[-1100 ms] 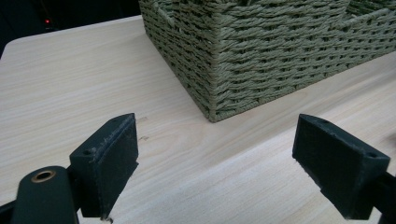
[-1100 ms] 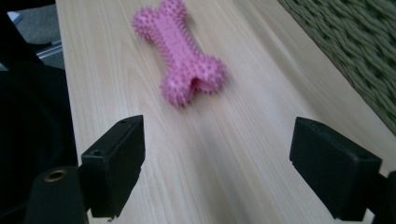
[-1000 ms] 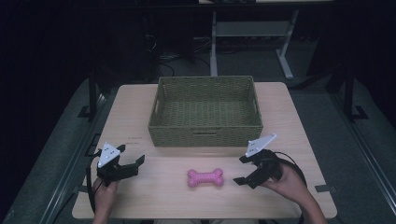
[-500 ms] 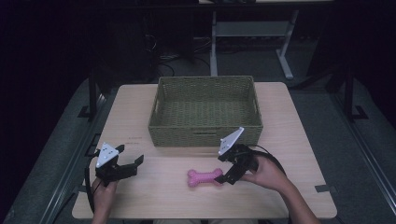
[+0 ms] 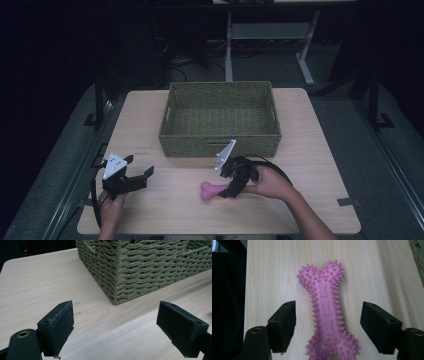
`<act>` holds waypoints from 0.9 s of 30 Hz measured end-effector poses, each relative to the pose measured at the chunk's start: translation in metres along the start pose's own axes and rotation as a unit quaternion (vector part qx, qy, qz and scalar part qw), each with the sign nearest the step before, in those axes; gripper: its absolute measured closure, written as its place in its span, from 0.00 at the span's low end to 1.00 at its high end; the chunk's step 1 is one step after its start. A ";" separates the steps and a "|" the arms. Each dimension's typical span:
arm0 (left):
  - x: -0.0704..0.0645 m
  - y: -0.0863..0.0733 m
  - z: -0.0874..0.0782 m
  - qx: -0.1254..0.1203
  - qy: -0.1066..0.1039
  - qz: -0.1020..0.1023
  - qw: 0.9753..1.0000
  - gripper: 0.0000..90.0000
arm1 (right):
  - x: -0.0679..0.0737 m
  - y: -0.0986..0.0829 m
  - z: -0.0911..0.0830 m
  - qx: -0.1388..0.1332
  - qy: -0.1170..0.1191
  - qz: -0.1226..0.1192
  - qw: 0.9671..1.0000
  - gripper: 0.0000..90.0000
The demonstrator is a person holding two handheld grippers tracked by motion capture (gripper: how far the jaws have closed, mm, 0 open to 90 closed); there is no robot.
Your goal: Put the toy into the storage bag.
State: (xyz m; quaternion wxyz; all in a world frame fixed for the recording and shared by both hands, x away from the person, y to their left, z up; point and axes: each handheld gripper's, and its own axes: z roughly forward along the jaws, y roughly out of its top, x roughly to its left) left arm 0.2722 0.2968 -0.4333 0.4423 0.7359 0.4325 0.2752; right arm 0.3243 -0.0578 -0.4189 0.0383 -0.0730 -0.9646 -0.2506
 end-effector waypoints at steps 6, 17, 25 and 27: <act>0.001 0.000 -0.001 -0.001 0.001 -0.002 1.000 0.15 | 0.000 0.009 0.010 0.021 0.004 -0.014 1.000 0.39; 0.002 0.000 -0.001 0.001 0.001 -0.002 1.000 0.15 | 0.002 0.011 0.023 0.053 -0.003 -0.038 0.998 0.54; 0.002 0.000 -0.001 0.000 0.001 -0.005 1.000 0.15 | 0.004 0.014 0.026 0.071 -0.009 -0.065 0.995 0.62; 0.002 0.000 -0.001 -0.001 0.001 -0.006 1.000 0.15 | 0.004 0.014 0.026 0.073 -0.008 -0.070 0.995 0.63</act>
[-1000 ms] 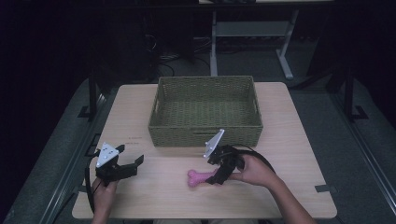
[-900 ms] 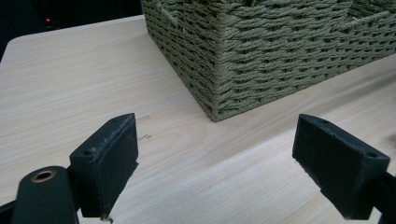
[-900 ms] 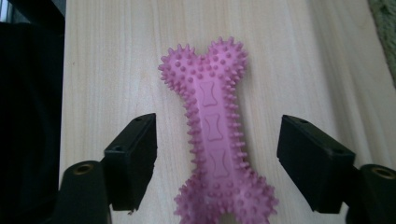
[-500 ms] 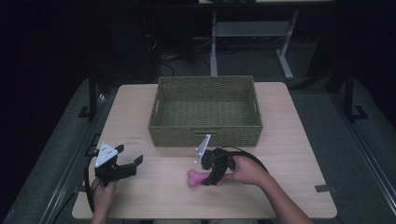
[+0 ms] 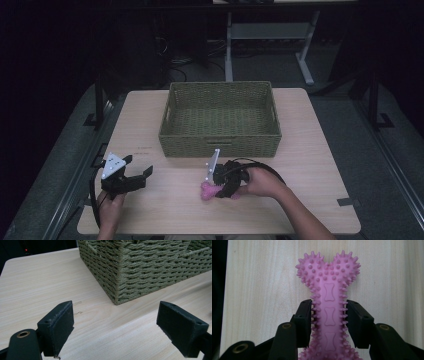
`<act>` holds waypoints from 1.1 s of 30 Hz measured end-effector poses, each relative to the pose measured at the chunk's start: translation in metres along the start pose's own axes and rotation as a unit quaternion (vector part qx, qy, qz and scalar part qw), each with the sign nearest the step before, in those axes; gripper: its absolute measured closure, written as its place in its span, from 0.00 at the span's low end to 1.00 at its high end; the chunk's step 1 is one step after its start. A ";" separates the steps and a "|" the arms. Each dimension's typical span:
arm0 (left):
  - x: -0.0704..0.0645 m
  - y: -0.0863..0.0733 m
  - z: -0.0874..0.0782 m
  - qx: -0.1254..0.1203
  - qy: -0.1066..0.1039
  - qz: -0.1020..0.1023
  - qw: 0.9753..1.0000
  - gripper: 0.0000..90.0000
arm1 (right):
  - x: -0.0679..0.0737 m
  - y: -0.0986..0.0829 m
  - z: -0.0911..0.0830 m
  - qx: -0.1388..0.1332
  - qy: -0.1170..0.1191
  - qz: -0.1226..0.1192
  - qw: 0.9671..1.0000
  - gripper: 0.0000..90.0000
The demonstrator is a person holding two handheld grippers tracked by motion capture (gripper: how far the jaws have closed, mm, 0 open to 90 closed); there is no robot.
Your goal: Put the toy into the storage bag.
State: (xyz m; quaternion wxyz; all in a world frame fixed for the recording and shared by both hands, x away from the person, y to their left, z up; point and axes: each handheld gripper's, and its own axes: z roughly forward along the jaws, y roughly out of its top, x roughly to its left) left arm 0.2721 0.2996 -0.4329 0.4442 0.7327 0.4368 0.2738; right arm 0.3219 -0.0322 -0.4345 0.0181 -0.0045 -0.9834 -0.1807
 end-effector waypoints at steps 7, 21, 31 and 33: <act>0.000 0.000 -0.001 -0.001 0.000 -0.001 1.000 0.15 | -0.002 0.001 -0.003 0.001 0.013 0.006 1.000 0.65; 0.002 0.000 -0.001 0.000 0.001 -0.003 1.000 0.15 | -0.023 -0.003 -0.055 -0.052 0.022 0.033 0.998 0.65; 0.003 -0.001 -0.001 -0.002 0.003 -0.005 1.000 0.15 | -0.042 -0.005 -0.095 -0.074 0.018 0.044 0.996 0.65; 0.003 -0.001 -0.001 -0.001 0.002 -0.006 1.000 0.15 | -0.046 -0.006 -0.101 -0.077 0.016 0.045 0.996 0.65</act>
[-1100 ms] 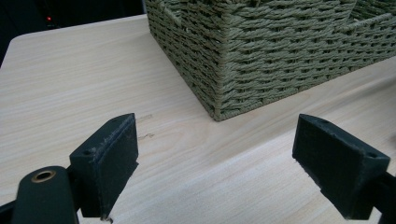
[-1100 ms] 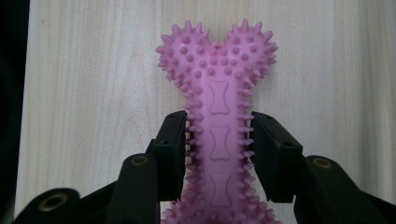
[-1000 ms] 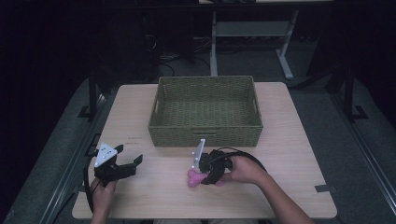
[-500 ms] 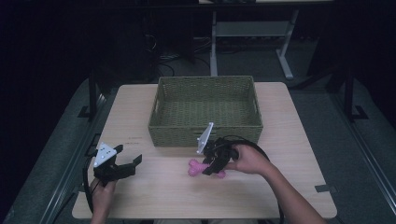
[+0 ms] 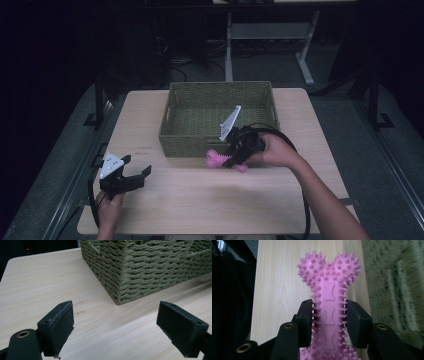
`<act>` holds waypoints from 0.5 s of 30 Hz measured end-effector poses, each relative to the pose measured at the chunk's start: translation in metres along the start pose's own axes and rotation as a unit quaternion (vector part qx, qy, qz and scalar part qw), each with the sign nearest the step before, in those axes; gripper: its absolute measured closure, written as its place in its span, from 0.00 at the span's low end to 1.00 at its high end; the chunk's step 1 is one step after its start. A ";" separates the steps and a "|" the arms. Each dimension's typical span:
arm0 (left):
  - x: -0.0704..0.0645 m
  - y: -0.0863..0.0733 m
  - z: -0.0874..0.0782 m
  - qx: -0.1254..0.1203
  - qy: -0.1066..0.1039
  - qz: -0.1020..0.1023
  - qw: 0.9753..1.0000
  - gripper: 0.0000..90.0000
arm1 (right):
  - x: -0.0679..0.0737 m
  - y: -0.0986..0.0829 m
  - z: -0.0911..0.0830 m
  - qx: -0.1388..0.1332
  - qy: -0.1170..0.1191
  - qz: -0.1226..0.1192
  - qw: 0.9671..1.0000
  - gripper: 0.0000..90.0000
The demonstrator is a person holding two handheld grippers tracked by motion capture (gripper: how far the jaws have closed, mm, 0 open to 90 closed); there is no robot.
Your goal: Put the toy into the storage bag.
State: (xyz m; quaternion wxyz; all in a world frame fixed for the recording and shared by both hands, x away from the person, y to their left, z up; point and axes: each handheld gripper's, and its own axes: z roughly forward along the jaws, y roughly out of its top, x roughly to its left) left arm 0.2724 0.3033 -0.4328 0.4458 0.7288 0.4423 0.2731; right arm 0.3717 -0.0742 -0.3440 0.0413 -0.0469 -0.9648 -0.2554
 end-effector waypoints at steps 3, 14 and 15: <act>0.000 0.000 0.000 -0.001 0.000 0.000 1.000 0.15 | -0.004 0.000 -0.006 -0.005 0.003 0.003 1.000 0.65; 0.000 0.000 0.000 0.002 0.001 -0.001 1.000 0.15 | -0.027 0.007 -0.030 -0.005 0.000 0.009 1.000 0.65; 0.000 0.000 0.000 0.002 0.002 -0.001 1.000 0.15 | -0.029 0.008 -0.032 -0.005 0.000 0.009 1.000 0.65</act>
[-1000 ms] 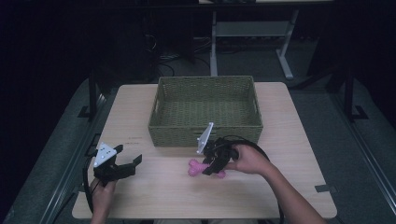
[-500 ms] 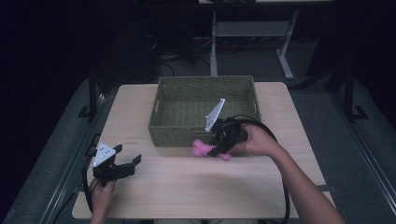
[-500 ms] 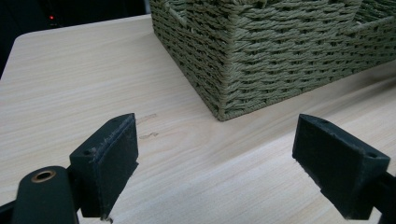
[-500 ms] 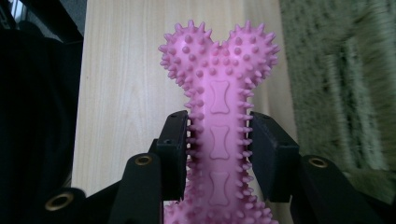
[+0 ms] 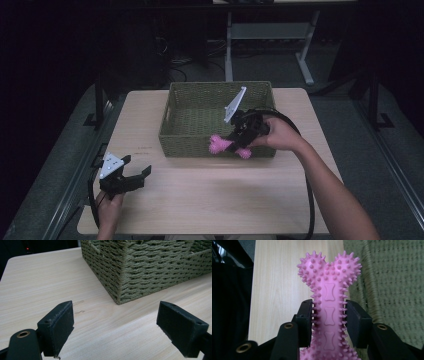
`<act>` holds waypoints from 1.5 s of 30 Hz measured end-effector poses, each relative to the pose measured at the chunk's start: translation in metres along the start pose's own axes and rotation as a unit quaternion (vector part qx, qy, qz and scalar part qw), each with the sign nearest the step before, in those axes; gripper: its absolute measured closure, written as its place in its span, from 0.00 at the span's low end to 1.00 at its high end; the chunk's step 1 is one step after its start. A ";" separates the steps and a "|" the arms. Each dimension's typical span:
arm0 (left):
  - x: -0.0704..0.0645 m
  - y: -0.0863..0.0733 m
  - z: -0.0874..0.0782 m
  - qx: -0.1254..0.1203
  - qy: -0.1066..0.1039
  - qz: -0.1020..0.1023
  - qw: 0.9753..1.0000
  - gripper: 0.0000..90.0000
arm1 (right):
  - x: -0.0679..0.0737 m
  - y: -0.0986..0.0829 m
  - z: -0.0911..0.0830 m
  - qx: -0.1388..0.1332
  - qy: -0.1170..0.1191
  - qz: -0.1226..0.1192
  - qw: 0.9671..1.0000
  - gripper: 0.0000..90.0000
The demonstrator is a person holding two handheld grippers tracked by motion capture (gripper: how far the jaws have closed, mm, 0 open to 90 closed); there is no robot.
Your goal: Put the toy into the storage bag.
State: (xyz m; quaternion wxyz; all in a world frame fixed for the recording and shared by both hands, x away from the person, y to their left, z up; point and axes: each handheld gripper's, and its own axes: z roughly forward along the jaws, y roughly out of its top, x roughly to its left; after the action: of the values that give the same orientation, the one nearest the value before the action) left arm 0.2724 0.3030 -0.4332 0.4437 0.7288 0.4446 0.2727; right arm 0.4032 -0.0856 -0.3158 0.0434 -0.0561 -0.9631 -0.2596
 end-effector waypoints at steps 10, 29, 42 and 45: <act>0.001 0.000 0.002 0.002 0.001 0.002 1.000 0.15 | -0.022 0.003 -0.013 -0.007 -0.005 0.013 1.000 0.65; 0.002 -0.001 0.001 0.004 0.000 0.002 1.000 0.15 | -0.068 -0.001 -0.024 -0.001 -0.019 0.052 0.998 0.65; 0.002 -0.001 0.000 0.003 0.001 0.003 1.000 0.15 | -0.091 -0.005 -0.006 0.012 -0.020 0.074 0.997 0.65; 0.002 -0.001 0.000 0.003 0.001 0.003 1.000 0.15 | -0.094 -0.007 -0.002 0.017 -0.017 0.080 0.997 0.65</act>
State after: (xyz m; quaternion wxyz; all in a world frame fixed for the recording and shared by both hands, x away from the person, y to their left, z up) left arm 0.2731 0.3048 -0.4345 0.4399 0.7313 0.4437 0.2733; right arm 0.4955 -0.1006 -0.3281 0.0491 -0.1365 -0.9605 -0.2375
